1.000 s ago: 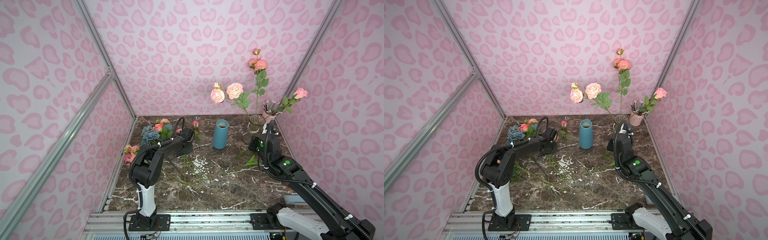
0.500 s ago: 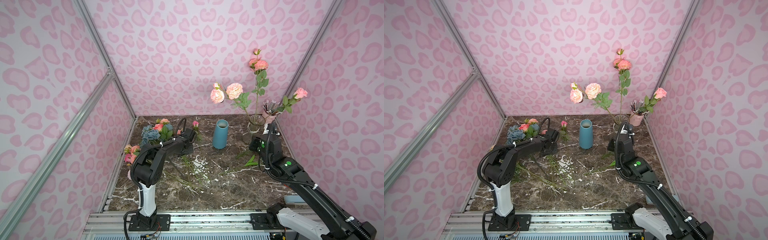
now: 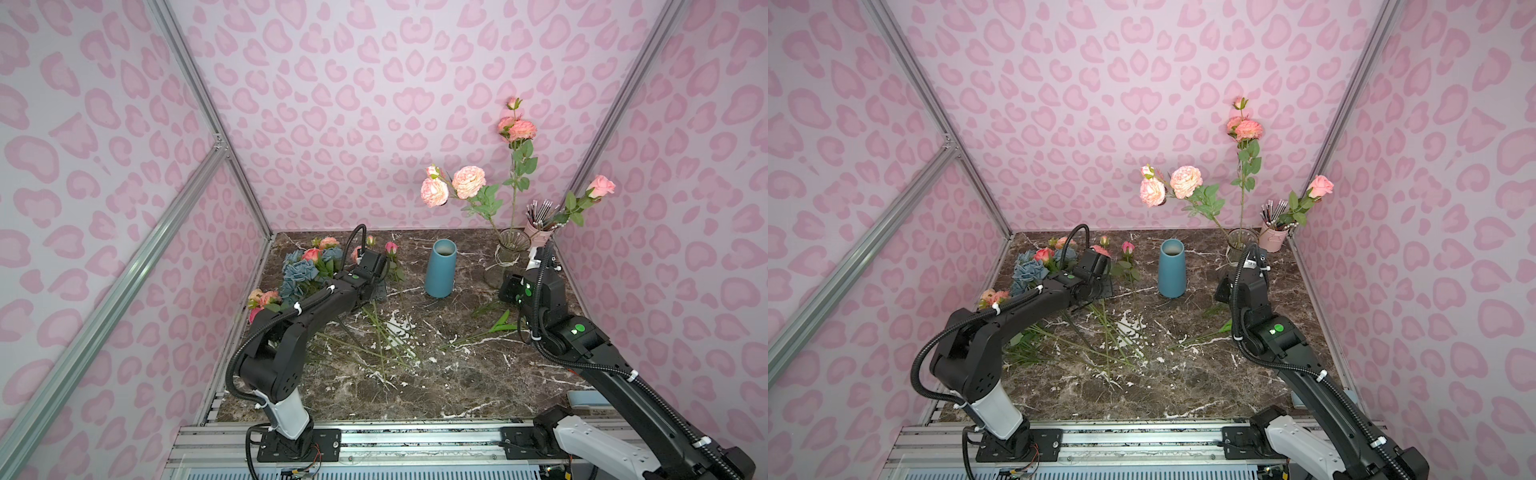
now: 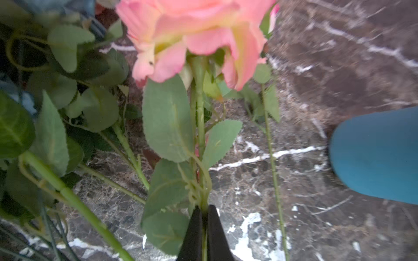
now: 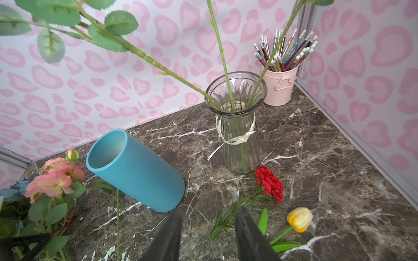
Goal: Place the pink flowers into the vase
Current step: Pick up the flower at the center of the board.
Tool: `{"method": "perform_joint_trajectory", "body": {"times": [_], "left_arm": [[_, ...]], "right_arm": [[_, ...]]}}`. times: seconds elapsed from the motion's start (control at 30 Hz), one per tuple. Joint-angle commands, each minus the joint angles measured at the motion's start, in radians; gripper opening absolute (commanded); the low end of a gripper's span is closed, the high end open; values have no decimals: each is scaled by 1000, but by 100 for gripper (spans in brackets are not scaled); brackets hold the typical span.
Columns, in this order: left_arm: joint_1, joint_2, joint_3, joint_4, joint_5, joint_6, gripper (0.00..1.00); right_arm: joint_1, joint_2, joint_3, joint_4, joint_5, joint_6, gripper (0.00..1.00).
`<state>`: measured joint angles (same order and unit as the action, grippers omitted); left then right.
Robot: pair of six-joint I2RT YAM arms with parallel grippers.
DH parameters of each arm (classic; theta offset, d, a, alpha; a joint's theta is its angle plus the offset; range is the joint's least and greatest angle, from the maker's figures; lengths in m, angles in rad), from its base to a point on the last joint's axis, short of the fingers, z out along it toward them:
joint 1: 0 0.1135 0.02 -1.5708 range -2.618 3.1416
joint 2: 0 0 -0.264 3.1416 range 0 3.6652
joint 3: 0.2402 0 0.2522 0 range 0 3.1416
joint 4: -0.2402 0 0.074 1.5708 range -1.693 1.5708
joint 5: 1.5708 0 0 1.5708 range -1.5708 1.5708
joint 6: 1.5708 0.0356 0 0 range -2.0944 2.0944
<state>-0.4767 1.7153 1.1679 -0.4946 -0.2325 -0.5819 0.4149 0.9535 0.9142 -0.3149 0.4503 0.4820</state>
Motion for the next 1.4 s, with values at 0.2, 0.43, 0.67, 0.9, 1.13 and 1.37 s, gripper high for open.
{"method": "perform_joint_trajectory", "body": {"times": [0.2, 0.43, 0.67, 0.9, 1.13, 1.37], "left_arm": [[2, -210, -130, 350, 78, 9, 3], [8, -378, -267, 578, 107, -28, 3], [12, -514, -350, 757, 134, -61, 3], [20, -585, -374, 835, 185, -61, 3], [56, -626, -329, 817, 344, -49, 3], [83, -672, -266, 768, 622, -6, 3]], "right_arm": [[0, -34, -18, 63, -10, -4, 43], [8, -58, -35, 91, -28, -23, 43], [34, -77, -38, 114, -40, -48, 44], [71, -101, -29, 139, -63, -96, 44], [86, -86, 23, 172, -349, -139, 42], [167, 5, 99, 245, -585, -143, 40]]}}
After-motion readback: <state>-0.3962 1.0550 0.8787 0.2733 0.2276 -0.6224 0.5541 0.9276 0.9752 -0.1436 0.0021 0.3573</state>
